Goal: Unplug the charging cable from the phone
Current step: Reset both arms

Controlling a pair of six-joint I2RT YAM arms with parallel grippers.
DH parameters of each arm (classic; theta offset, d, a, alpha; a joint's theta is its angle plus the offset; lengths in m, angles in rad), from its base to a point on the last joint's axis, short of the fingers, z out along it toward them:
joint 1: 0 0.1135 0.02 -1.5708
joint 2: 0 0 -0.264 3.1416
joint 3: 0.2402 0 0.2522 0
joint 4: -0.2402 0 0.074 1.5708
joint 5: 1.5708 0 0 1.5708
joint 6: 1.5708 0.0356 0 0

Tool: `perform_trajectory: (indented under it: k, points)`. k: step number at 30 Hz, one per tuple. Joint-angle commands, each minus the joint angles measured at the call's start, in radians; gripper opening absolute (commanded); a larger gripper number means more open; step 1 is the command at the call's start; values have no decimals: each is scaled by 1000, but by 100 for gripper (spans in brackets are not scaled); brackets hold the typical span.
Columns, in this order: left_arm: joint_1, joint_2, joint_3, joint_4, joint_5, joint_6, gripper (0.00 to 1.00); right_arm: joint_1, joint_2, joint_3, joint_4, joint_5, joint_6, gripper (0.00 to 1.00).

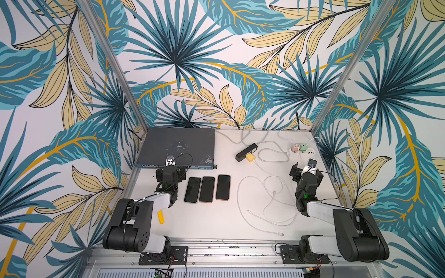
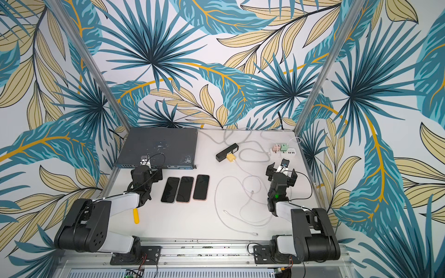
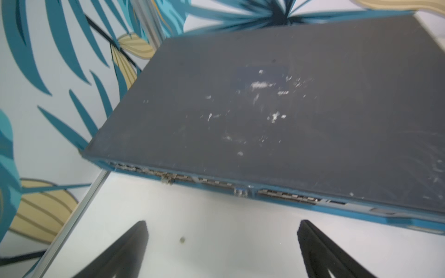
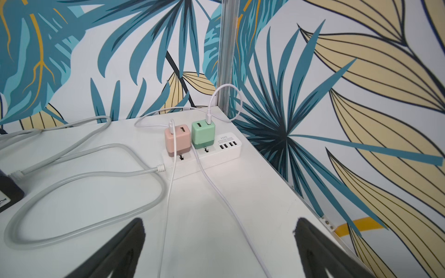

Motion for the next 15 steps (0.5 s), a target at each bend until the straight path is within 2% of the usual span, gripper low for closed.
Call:
perform_trajectory:
  k: [1,2,4,6,7,8,9,11,15]
  points:
    - [2,108,-92,433,161,104,100,-9,50,-52,225,-52,-25,100]
    - [-7,102,-92,419,151,109,100,-10,70,-65,275,-75,-29,100]
    - [-6,59,-54,275,149,97,100,-16,113,-73,363,-114,-46,100]
    - [-2,89,-70,357,152,98,100,-44,114,-68,324,-182,-23,99]
    - [-2,107,-79,403,148,103,100,-70,119,-90,345,-236,-4,100]
    - [-2,99,-74,379,149,99,100,-96,146,-131,416,-285,13,100]
    - [-2,88,-67,346,149,96,100,-108,173,-155,541,-297,12,100]
    - [-1,93,-71,364,150,98,100,-112,140,-150,468,-308,20,100]
    - [-1,96,-72,369,147,98,100,-111,156,-197,591,-310,7,100]
